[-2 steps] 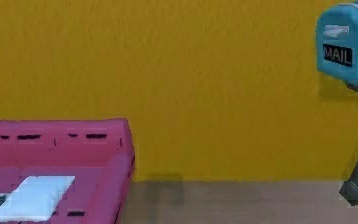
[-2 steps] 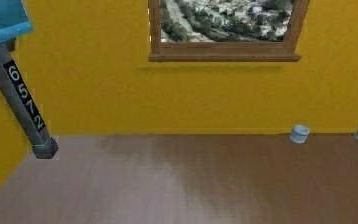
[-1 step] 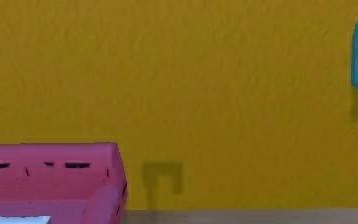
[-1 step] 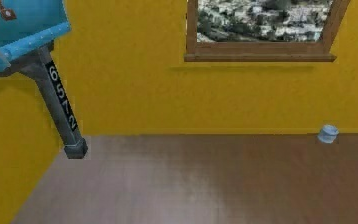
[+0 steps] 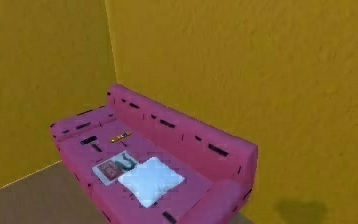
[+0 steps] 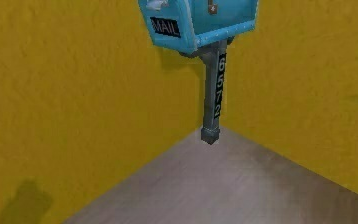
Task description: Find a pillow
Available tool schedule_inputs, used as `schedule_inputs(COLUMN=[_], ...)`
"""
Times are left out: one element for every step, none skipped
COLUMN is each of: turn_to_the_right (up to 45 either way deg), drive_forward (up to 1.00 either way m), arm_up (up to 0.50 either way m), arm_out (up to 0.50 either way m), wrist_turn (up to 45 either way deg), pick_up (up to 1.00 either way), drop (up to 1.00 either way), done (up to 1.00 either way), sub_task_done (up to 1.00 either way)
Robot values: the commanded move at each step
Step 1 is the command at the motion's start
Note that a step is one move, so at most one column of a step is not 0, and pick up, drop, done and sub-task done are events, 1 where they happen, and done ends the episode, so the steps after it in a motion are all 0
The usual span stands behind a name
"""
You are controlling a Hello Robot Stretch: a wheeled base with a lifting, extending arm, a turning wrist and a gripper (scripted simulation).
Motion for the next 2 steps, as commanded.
schedule_inputs(turn_to_the_right=[-9.0,0.0], drive_forward=[0.00,0.00], arm_up=[0.00,0.00], arm_out=[0.00,0.00], wrist_turn=[0.0,0.0], pick_up=[0.00,0.00], drop=[0.00,0.00], done=[0.00,1.00], sub_task_done=[0.00,0.00])
